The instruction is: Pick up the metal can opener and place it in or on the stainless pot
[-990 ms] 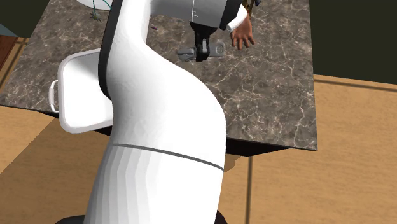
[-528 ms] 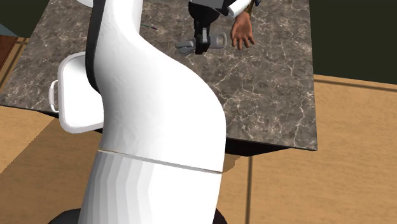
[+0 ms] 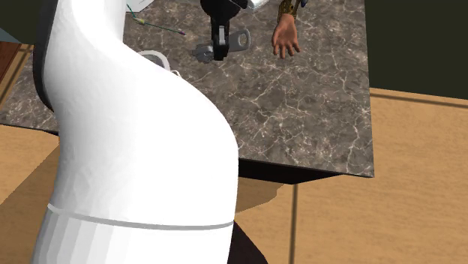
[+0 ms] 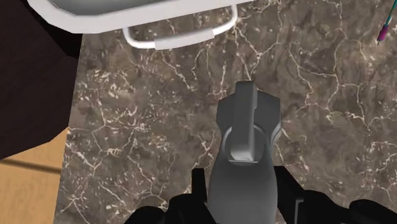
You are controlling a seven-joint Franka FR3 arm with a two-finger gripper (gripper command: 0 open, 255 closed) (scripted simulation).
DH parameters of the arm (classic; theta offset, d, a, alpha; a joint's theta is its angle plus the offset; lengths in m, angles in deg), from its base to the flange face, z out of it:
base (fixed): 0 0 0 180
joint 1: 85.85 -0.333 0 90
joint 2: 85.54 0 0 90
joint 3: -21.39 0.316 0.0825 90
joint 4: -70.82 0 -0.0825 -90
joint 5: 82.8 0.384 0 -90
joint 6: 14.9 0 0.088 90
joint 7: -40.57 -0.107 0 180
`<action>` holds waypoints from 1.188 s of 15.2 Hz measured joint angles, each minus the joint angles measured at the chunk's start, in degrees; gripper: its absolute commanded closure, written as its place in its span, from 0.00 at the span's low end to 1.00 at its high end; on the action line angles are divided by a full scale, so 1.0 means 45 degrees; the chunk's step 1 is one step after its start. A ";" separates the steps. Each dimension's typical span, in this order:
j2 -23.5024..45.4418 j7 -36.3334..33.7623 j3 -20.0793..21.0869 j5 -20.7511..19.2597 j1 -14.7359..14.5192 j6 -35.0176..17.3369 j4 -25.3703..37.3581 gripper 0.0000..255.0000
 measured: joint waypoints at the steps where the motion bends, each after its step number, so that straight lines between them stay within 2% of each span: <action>1: -0.0290 -0.0155 0.0079 0.0097 -0.0006 -0.0227 -0.0496 1.00; 4: -0.1585 -0.0696 0.0391 0.0575 0.0048 -0.1047 -0.2506 1.00; 7: -0.2552 -0.1197 0.0660 0.0966 -0.0047 -0.1576 -0.3878 1.00; 12: -0.3784 -0.2222 0.1160 0.1505 -0.0491 -0.2130 -0.5435 1.00; 18: -0.4781 -0.3459 0.1765 0.1978 -0.1132 -0.2600 -0.6636 1.00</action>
